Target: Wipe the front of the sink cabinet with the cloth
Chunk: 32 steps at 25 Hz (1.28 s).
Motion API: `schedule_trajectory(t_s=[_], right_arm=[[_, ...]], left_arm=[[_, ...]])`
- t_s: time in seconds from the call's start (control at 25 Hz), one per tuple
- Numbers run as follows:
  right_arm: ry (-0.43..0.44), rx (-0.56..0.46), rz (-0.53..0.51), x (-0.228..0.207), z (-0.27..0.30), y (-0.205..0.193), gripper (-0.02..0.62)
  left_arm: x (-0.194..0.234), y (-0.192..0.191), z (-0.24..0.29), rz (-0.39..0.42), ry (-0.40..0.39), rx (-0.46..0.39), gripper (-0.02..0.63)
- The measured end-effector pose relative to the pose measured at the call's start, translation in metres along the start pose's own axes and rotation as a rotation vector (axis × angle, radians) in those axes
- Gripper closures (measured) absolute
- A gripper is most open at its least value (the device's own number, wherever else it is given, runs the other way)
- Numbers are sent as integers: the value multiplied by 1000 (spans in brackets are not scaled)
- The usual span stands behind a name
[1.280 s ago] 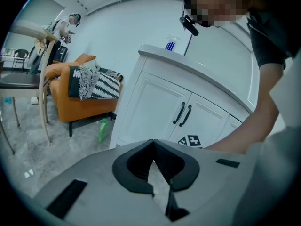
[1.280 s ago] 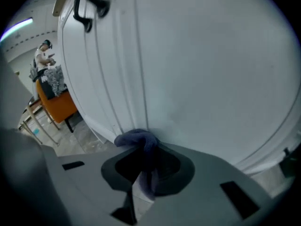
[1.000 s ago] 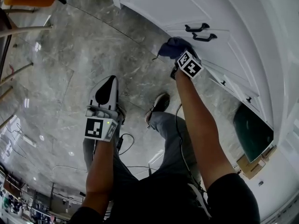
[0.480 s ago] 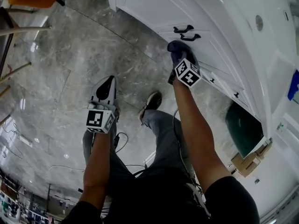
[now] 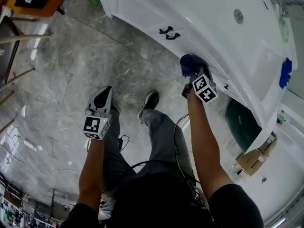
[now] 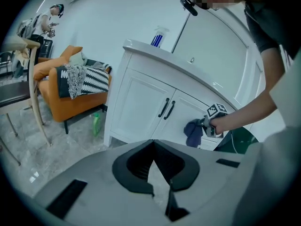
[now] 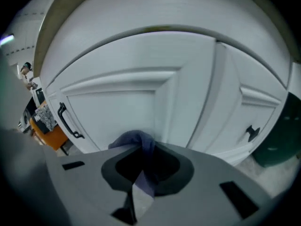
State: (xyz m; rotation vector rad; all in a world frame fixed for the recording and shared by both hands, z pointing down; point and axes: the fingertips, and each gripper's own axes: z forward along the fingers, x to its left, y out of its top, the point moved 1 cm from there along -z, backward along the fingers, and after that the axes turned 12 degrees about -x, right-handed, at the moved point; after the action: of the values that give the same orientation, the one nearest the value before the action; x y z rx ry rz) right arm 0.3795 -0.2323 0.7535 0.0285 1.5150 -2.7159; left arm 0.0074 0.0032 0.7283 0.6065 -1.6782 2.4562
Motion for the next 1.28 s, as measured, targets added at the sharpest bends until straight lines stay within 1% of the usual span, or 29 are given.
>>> schedule_trajectory(t_s=[0.04,0.12,0.16,0.24,0.36,0.48,0.6,0.68,0.76,0.84,0.92,1.04,1.16,1.28], right_arm=[[-6,8,-19,-9,-4,2,549],[-4,11,-57,-11,-8,12,549],[-5,9,-57,-7,-10,20,549],[-17,7,-26,2,-19,39,549],[-45,14,-3,6,-37,62,549],[-70,42,-8,4,-50,71,549],[-71,85,-5,10,-74,78,549],[-46,91,-24,24,-96,87,549],[2,82,-75,48,-118,99,549],[34,79,-103,70,-139,105,549],[34,81,-91,88,-158,109,549],[41,59,-54,118,-176,126,549],[82,29,-37,142,-180,142,549],[133,17,-40,163,-180,151,549]], left_arm=[[3,5,-2,3,7,1,601],[6,18,-8,-6,25,2,603],[5,26,-11,-13,32,-1,603],[-2,44,-20,-20,29,-5,603],[-17,75,-31,-6,-3,-11,601],[-23,109,-39,8,-28,-37,603],[-26,142,-52,12,-60,-70,601],[-27,163,-63,19,-87,-89,603],[-22,184,-73,33,-107,-102,603],[-16,201,-86,49,-126,-105,603],[-8,217,-101,66,-141,-96,602],[6,244,-116,94,-151,-97,602],[17,268,-116,146,-169,-88,601],[19,285,-110,188,-183,-58,602]])
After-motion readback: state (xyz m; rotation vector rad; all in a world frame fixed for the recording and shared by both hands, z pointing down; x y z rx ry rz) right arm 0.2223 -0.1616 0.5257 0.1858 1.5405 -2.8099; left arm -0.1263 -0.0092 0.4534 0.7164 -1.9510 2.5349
